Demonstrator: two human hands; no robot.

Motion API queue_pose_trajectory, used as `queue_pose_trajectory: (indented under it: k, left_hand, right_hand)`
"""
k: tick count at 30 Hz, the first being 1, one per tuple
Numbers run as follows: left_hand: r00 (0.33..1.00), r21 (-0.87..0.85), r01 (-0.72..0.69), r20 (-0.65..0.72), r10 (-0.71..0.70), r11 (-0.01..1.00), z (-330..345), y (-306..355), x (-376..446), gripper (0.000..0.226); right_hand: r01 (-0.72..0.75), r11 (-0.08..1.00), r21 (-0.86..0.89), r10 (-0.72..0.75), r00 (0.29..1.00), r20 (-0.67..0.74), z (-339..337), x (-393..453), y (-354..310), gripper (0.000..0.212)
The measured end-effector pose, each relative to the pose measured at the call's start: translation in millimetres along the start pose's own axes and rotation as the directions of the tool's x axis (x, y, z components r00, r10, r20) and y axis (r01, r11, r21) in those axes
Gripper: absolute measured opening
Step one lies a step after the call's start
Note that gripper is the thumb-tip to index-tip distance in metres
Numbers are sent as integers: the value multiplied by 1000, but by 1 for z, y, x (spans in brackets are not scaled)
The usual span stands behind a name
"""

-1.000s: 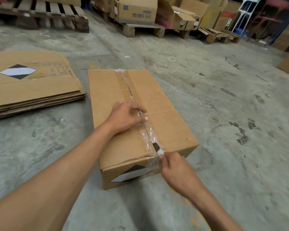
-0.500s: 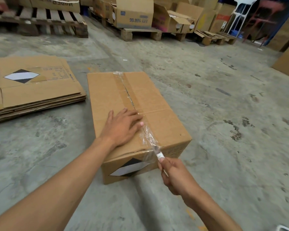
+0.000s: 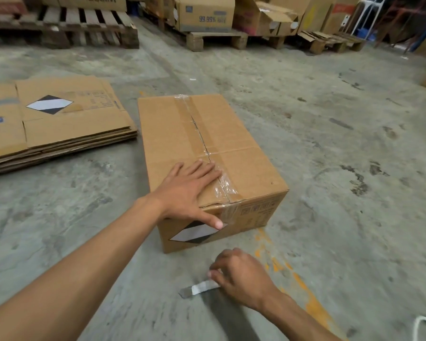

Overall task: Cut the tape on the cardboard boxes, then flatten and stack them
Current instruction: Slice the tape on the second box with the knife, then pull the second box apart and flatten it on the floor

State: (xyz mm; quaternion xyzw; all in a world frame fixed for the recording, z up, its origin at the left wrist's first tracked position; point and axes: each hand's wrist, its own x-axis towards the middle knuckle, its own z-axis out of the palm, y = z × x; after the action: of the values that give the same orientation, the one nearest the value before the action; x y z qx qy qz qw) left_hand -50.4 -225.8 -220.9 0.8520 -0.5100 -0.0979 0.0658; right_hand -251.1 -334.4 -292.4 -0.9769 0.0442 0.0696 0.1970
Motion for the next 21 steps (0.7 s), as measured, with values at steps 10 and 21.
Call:
queue_pose_trajectory:
  k: [10, 21]
  left_hand:
    - [988, -166, -69, -147, 44, 984, 1, -4, -5, 95]
    - [872, -185, -257, -468, 145, 949, 7, 6, -14, 30]
  right_hand:
    - [66, 985, -159, -121, 923, -365, -121, 59, 62, 73]
    - [341, 900, -273, -413, 868, -277, -139, 74, 84, 52]
